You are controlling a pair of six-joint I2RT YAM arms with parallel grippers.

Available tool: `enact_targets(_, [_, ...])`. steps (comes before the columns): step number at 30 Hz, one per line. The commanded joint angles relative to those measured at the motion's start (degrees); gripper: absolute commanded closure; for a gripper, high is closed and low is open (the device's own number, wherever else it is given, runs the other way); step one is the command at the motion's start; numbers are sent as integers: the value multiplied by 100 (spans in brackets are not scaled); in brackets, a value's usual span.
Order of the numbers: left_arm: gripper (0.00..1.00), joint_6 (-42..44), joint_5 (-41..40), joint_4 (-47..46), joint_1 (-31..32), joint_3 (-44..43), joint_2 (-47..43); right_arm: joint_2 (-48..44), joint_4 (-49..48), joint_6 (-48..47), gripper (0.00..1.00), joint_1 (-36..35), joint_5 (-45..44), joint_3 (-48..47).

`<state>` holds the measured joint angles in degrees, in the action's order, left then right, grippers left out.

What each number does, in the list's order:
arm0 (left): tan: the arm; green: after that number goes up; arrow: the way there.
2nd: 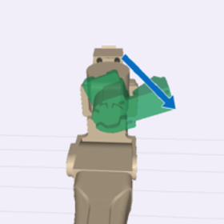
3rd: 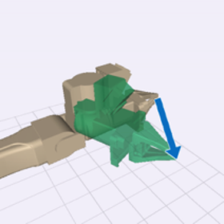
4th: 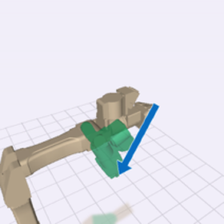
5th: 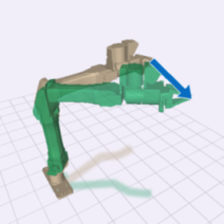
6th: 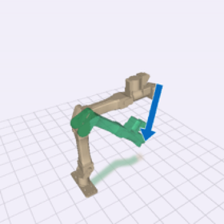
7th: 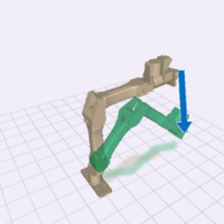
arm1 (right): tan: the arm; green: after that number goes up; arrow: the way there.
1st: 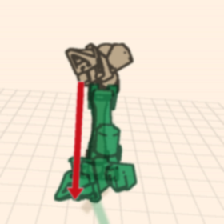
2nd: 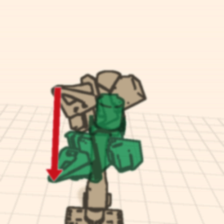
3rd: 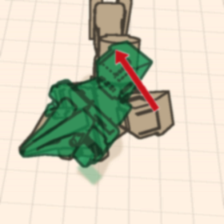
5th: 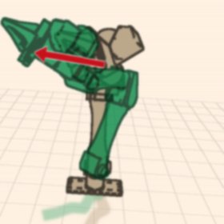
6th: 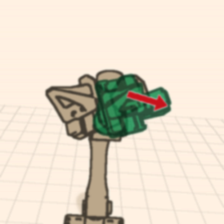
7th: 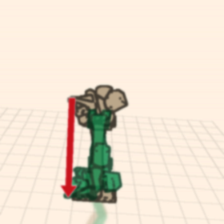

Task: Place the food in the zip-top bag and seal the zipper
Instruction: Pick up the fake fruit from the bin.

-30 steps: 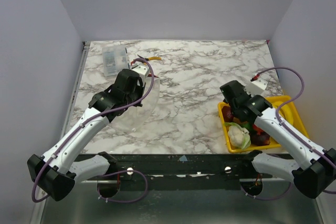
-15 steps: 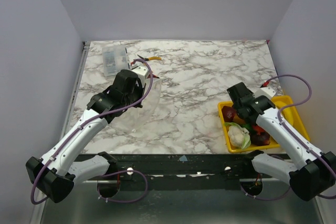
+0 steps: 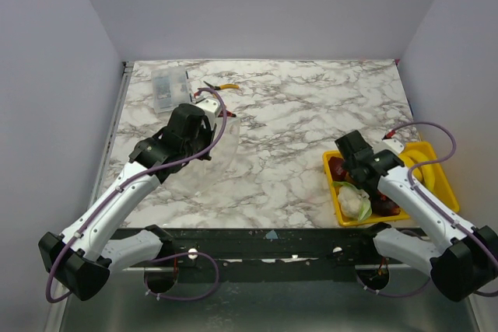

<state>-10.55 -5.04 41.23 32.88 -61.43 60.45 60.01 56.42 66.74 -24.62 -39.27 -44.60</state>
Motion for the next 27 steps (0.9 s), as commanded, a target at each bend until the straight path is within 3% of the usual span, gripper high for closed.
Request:
enact_targets(1, [100,-9,118,-74,-54,34,34,-224,-247,308,36,33,38,222])
enact_targets(5, [100,-9,142,-77,-60,35,63,-464,-330,309,60,35,-12,262])
enact_targets(14, [100,-26,252,-80,-91,39,81,-627,-365,-703,90,31,-363,-427])
enact_targets(16, [100,-35,305,-94,-98,35,87,-656,-865,-1536,94,33,193,-529])
enact_targets(20, [100,-52,429,-111,-131,37,83,-843,-2470,-3029,95,30,2759,-351])
enact_targets(24, [100,-68,501,-142,-156,52,99,-870,-4107,-2990,95,24,4745,86])
enact_targets(27, [100,-86,499,-145,-173,54,137,-462,-4798,-2724,96,-217,5251,69])
